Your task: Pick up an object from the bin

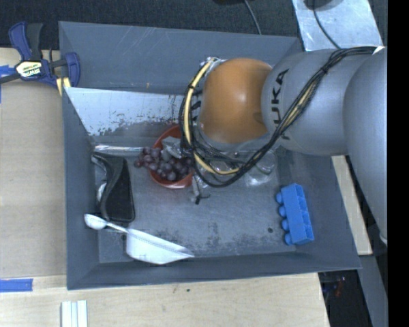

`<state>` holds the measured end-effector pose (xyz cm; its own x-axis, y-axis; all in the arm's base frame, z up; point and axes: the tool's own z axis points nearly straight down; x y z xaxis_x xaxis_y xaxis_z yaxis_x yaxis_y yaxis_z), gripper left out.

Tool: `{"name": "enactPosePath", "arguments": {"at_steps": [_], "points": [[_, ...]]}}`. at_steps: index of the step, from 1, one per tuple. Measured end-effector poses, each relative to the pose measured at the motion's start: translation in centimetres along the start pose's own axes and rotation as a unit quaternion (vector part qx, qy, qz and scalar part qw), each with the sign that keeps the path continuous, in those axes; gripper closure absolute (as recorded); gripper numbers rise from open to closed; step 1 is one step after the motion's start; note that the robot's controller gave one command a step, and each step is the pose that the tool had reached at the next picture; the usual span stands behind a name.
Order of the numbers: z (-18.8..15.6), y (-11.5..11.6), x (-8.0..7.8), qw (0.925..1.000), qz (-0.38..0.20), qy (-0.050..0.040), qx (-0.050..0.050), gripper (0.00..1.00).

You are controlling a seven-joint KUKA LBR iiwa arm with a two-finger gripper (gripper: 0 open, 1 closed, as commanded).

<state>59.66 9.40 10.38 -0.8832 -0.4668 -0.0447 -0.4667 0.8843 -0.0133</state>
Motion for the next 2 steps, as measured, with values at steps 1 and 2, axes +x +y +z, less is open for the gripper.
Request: {"name": "enactPosePath", "arguments": {"at_steps": [1, 2], "points": [[2.73, 0.23, -0.94, 0.9878, -0.155, -0.0089, 0.005, 0.0], [1.86, -0.16, -0.46, 0.9999, -0.016, -0.0055, 0.001, 0.0]]}}
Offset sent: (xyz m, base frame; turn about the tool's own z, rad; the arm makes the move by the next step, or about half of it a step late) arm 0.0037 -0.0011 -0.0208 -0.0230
